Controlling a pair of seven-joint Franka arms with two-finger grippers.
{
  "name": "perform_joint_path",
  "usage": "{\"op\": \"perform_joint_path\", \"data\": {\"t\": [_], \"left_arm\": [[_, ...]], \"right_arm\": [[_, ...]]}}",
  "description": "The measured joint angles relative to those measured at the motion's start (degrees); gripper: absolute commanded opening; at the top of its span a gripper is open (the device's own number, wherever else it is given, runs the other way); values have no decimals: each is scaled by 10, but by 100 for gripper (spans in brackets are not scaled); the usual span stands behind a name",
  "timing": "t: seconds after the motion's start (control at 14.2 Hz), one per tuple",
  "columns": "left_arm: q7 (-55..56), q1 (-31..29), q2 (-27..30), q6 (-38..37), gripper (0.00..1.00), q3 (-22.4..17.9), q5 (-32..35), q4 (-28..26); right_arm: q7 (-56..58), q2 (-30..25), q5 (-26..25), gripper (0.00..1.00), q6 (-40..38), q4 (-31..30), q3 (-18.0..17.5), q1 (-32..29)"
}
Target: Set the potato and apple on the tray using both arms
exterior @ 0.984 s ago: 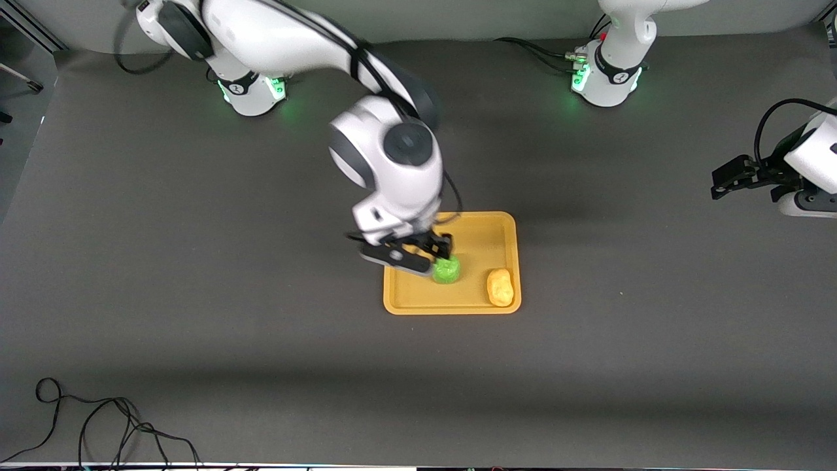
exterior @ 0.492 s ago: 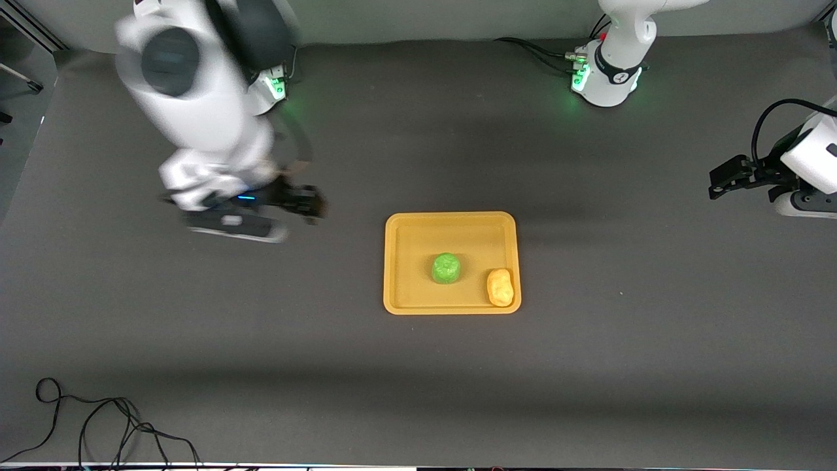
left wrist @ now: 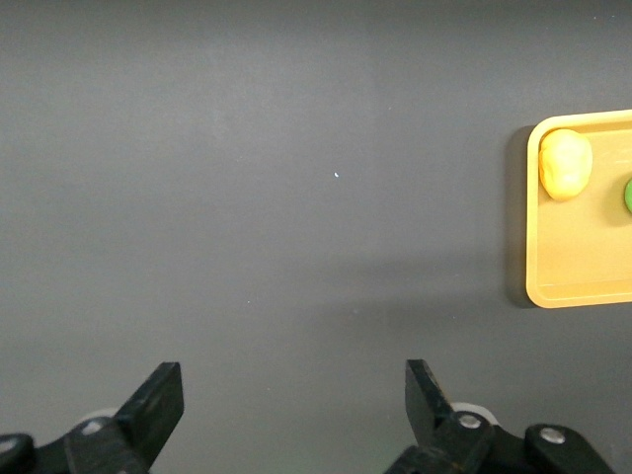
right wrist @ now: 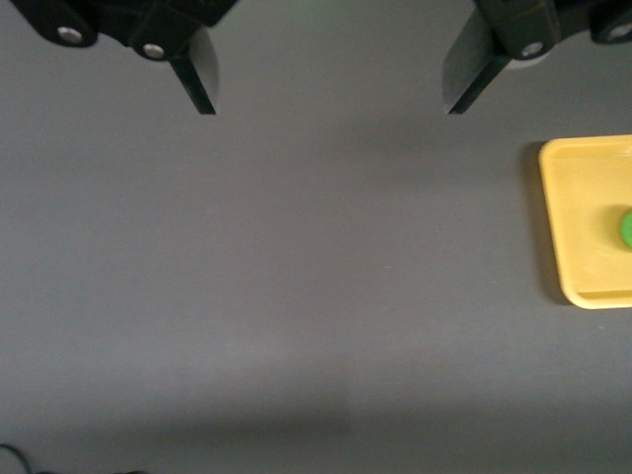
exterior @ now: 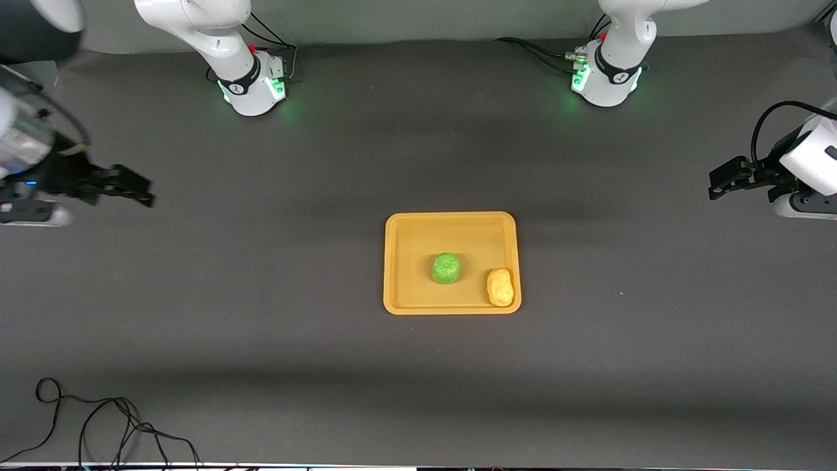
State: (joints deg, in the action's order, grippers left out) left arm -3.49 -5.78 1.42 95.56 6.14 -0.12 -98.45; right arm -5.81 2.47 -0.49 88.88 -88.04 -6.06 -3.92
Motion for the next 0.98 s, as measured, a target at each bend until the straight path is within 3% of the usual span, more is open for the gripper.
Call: {"op": "perform_joint_path", "data": {"t": [0.21,0.98], "left_arm": [[0,0,0,1,100,0,0,0],[0,0,0,2,100,0,0,-1]], "right_arm": [[37,0,0,100,0,-4,18,-31],[39,0,0,100,0,-4,43,-10]]}}
